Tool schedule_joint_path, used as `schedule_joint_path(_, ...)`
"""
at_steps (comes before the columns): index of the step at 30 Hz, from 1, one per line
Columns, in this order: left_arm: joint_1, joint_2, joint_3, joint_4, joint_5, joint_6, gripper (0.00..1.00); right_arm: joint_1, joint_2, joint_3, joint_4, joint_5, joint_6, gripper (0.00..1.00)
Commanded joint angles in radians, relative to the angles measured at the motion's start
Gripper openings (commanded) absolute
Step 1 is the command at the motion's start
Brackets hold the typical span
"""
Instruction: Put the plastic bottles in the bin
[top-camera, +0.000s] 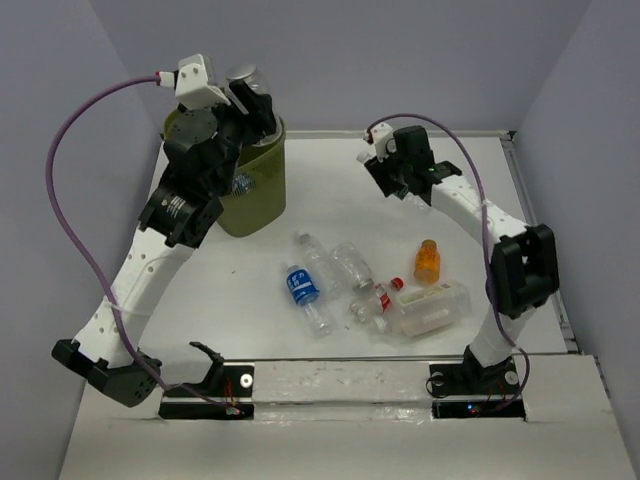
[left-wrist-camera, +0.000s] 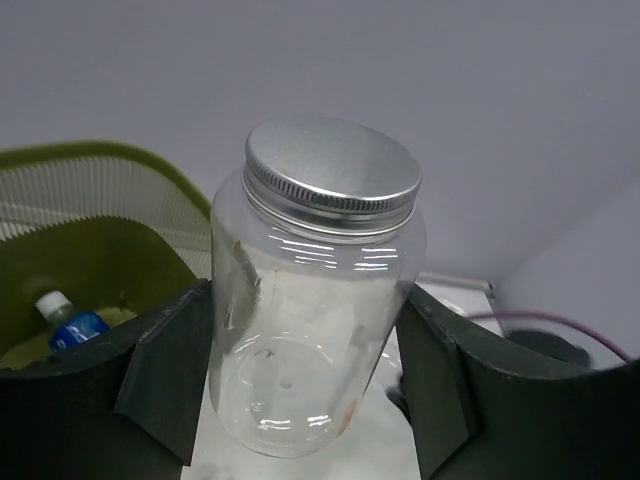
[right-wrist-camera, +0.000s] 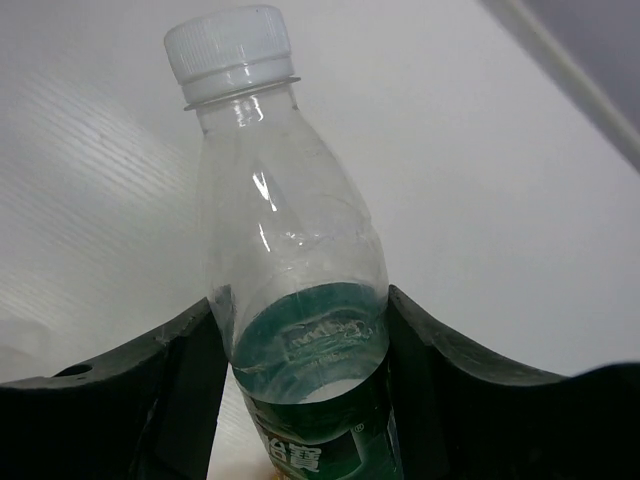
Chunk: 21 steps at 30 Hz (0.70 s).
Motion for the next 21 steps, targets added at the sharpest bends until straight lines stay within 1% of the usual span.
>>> schedule_joint_path(1, 0.146, 0.084, 0.122, 0.096, -0.094, 0.033, 0.43, 0.029, -0.292, -0.055, 0.171, -0.064, 0.13, 0.48)
schedule_joint_path(3, 0.197, 0.117, 0.143, 0.119, -0.111, 0.046, 0.45, 0.038, -0.383, -0.088, 0.217, -0.138, 0.189, 0.43)
schedule_joint_path(4, 0.244, 0.151, 0.142, 0.134, -0.117, 0.064, 0.47, 0.054, -0.405, -0.096, 0.234, -0.155, 0.225, 0.41)
schedule_joint_path(5, 0.264, 0.169, 0.137, 0.147, -0.126, 0.073, 0.48, 0.067, -0.423, -0.101, 0.262, -0.174, 0.291, 0.4)
schedule_joint_path(7, 0.312, 0.226, 0.14, 0.18, -0.151, 0.098, 0.54, 0.122, -0.467, -0.107, 0.296, -0.189, 0.342, 0.41)
schedule_joint_path(8, 0.326, 0.245, 0.146, 0.181, -0.137, 0.098, 0.67, 0.138, -0.478, -0.11, 0.314, -0.194, 0.356, 0.41)
schedule_joint_path(9, 0.335, 0.269, 0.151, 0.181, -0.135, 0.099, 0.77, 0.152, -0.488, -0.105, 0.331, -0.204, 0.371, 0.41)
schedule_joint_path(10, 0.347, 0.275, 0.152, 0.176, -0.129, 0.093, 0.88, 0.166, -0.497, -0.099, 0.363, -0.25, 0.408, 0.41)
schedule_joint_path(11, 0.352, 0.277, 0.151, 0.168, -0.117, 0.069, 0.96, 0.166, -0.497, -0.085, 0.372, -0.279, 0.431, 0.41)
schedule_joint_path(12, 0.354, 0.262, 0.146, 0.153, -0.073, 0.056, 0.99, 0.176, -0.494, -0.058, 0.398, -0.307, 0.463, 0.41)
schedule_joint_path(14, 0.354, 0.224, 0.113, 0.15, 0.005, 0.018, 0.99, 0.187, -0.469, -0.024, 0.464, -0.367, 0.526, 0.42)
schedule_joint_path(16, 0.354, 0.136, 0.082, 0.13, 0.064, -0.011, 0.99, 0.212, -0.437, 0.048, 0.506, -0.394, 0.577, 0.43)
schedule_joint_path(17, 0.355, 0.099, 0.036, 0.122, 0.132, -0.023, 0.99, 0.224, -0.398, 0.074, 0.515, -0.396, 0.586, 0.43)
schedule_joint_path(18, 0.354, 0.055, -0.001, 0.122, 0.168, -0.052, 0.99, 0.251, -0.376, 0.099, 0.527, -0.387, 0.595, 0.43)
schedule_joint_path(19, 0.354, -0.04, -0.039, 0.124, 0.203, -0.066, 0.99, 0.267, -0.356, 0.122, 0.553, -0.376, 0.611, 0.43)
schedule_joint_path(20, 0.354, -0.085, -0.124, 0.122, 0.267, -0.074, 0.99, 0.279, -0.313, 0.166, 0.566, -0.37, 0.62, 0.43)
schedule_joint_path(21, 0.354, -0.131, -0.165, 0.122, 0.286, -0.077, 0.99, 0.291, -0.313, 0.186, 0.582, -0.37, 0.628, 0.43)
